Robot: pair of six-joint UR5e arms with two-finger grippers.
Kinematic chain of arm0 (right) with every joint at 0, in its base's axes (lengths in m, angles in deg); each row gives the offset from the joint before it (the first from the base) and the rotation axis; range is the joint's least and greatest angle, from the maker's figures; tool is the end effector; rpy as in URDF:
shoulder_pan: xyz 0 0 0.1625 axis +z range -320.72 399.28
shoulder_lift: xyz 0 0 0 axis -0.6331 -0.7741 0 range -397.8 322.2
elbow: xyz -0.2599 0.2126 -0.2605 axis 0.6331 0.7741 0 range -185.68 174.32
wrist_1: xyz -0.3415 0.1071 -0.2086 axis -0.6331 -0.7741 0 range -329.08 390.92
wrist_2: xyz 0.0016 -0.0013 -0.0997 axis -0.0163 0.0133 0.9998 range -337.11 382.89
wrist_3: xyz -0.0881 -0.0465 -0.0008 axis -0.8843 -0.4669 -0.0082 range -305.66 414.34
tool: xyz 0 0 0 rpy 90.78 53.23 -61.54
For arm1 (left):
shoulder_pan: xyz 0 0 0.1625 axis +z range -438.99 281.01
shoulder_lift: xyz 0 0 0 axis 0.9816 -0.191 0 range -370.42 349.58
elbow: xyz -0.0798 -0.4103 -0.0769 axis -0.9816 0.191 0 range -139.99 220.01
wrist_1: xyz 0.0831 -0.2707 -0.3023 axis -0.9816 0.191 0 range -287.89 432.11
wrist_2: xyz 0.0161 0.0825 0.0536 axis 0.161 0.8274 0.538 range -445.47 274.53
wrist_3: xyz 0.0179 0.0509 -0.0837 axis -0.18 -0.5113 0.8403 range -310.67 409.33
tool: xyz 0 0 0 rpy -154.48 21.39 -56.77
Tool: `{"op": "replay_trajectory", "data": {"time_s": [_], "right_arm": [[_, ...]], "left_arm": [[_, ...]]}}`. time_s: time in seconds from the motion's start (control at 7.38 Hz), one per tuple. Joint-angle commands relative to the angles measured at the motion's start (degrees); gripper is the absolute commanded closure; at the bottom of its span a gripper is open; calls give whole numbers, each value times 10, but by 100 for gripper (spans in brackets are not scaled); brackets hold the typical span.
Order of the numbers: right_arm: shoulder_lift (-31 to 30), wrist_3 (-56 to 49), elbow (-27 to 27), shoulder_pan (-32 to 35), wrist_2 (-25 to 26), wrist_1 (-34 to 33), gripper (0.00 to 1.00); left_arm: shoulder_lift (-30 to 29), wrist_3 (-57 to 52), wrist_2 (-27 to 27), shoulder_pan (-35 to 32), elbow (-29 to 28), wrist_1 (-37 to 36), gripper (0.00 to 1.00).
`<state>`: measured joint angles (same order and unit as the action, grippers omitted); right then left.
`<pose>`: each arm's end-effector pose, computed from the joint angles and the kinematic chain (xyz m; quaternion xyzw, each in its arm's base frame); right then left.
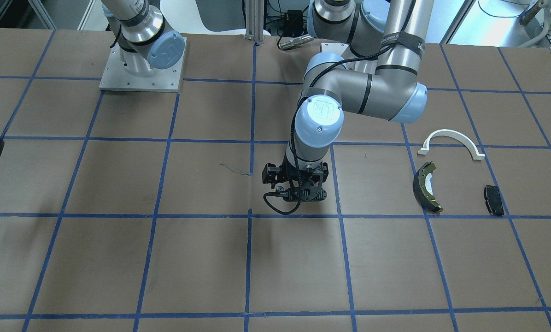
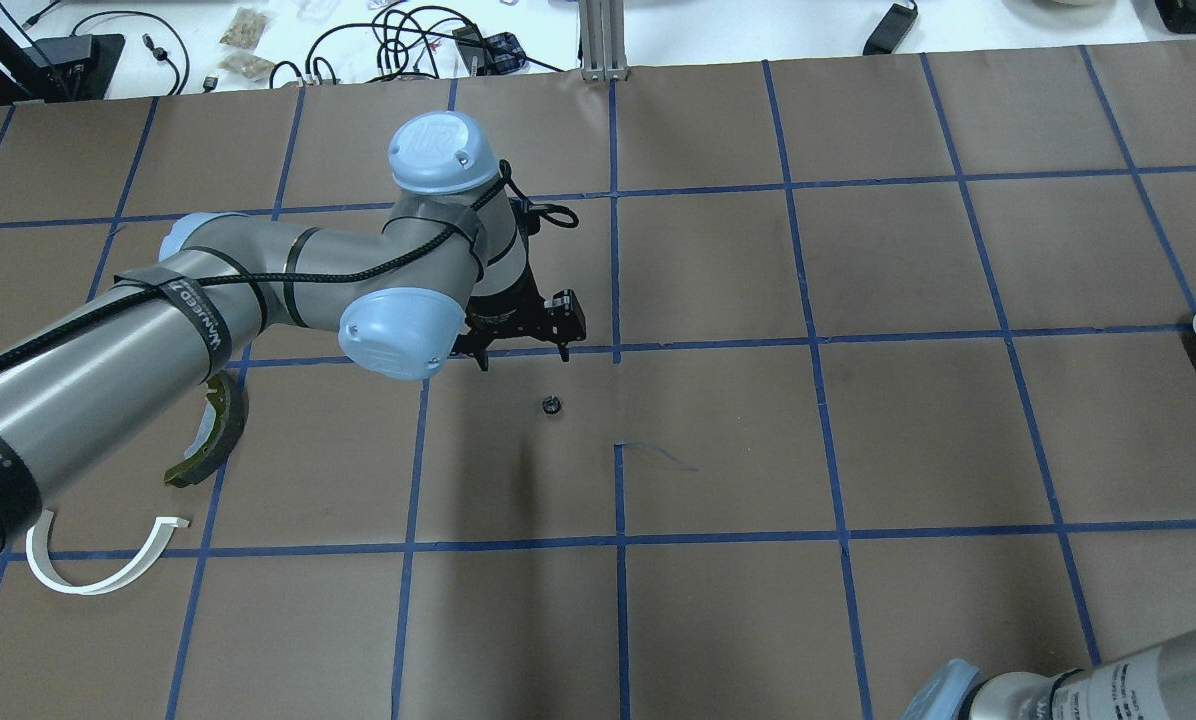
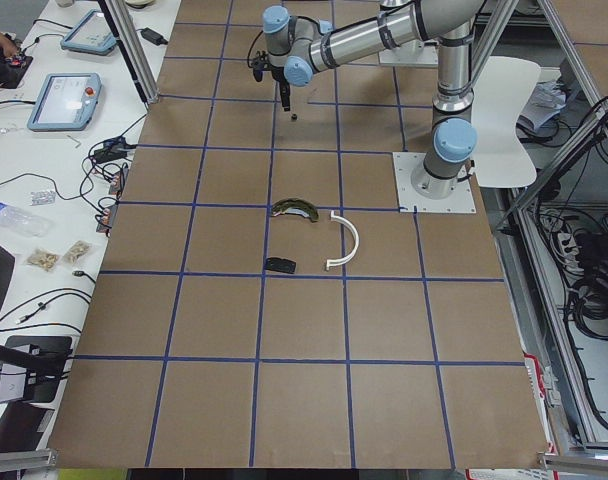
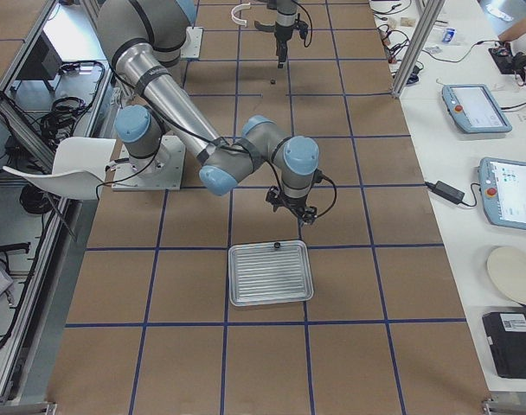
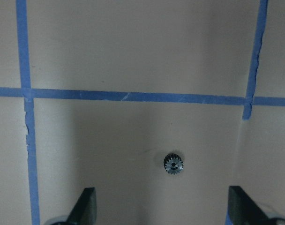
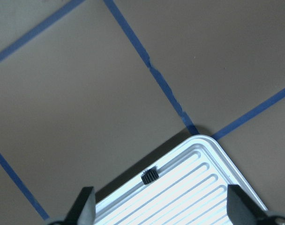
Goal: Place bearing gear from tray to pile
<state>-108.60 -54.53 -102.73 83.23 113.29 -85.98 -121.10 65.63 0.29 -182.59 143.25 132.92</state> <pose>-0.3344 -0.5066 0.2918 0.5212 -0.8534 -0.0022 0.0062 -0.2700 -0.5177 0.2340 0.0250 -0.9982 -0.0493 0.0251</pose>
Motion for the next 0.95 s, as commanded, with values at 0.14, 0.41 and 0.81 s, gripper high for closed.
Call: {"op": "replay_trajectory", "data": {"time_s": [0.14,0.41,0.81], "right_arm": [[66,-194,-4,-16,5,-75,2],[72,-221,-18,-18,5,-81,4],[73,-265,-95,-18,6,-205,11]], "left_arm": [[-26,1,4,-11,20,-13,6],[-33,1,2,-11,53,-87,9],[-49,1,-2,-11,54,-90,18]]}}
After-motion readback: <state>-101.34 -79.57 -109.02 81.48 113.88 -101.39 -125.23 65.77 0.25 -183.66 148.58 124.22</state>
